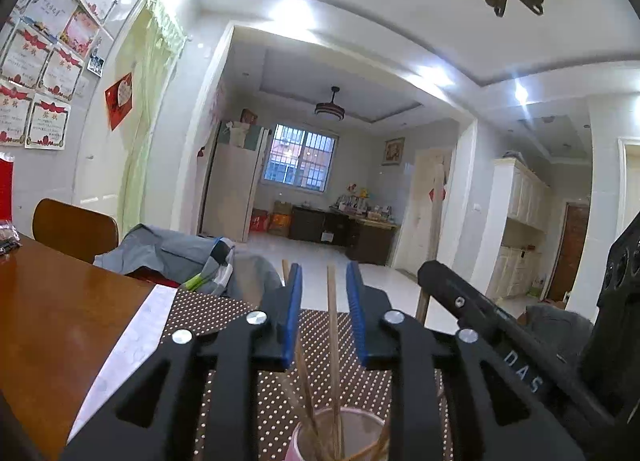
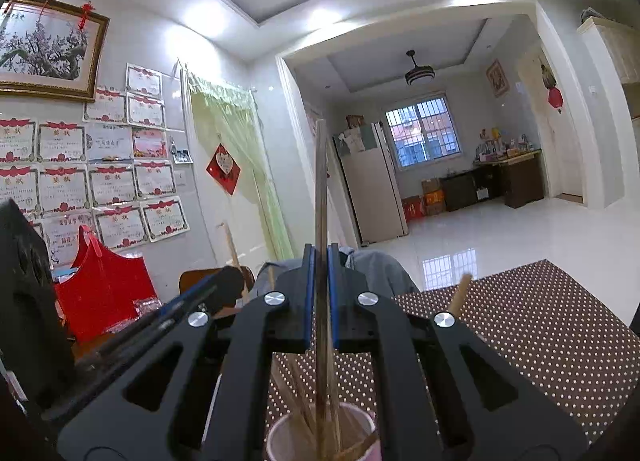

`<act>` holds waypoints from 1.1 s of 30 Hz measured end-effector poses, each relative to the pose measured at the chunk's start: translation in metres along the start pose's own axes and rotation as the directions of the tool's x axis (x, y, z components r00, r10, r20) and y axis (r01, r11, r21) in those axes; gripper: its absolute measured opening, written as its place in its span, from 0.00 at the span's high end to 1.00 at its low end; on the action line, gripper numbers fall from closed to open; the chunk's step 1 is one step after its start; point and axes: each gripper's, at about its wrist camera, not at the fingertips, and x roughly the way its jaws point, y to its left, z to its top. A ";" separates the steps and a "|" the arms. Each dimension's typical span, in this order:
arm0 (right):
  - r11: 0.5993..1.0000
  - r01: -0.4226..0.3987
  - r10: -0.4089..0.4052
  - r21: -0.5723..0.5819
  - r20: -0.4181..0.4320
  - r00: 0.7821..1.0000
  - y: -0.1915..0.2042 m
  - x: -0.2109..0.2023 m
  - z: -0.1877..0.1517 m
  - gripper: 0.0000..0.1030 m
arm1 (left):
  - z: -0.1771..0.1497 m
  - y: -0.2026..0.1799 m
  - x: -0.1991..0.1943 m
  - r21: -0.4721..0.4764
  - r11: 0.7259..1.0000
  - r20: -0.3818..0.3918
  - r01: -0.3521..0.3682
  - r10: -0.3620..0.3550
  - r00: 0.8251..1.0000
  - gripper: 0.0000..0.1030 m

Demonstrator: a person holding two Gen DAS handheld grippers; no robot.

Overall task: Organize utensils
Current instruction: 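Lift the chopsticks with both tools and carry them over the pink cup, then lower the chopsticks into the pink cup and open both tools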

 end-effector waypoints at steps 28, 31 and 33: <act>0.998 0.038 -0.046 -0.052 -0.180 0.983 0.002 -0.005 -0.048 0.93 | -0.013 0.047 -0.005 -0.069 0.991 -0.264 -0.110 0.088 0.960 0.63; 0.998 0.037 -0.046 -0.049 -0.190 0.981 0.002 -0.005 -0.047 0.93 | -0.015 0.048 -0.004 -0.066 0.992 -0.294 -0.112 0.088 0.952 0.62; 0.998 0.035 -0.044 -0.051 -0.192 0.980 0.003 -0.007 -0.046 0.93 | -0.017 0.047 -0.002 -0.062 0.992 -0.312 -0.114 0.089 0.946 0.60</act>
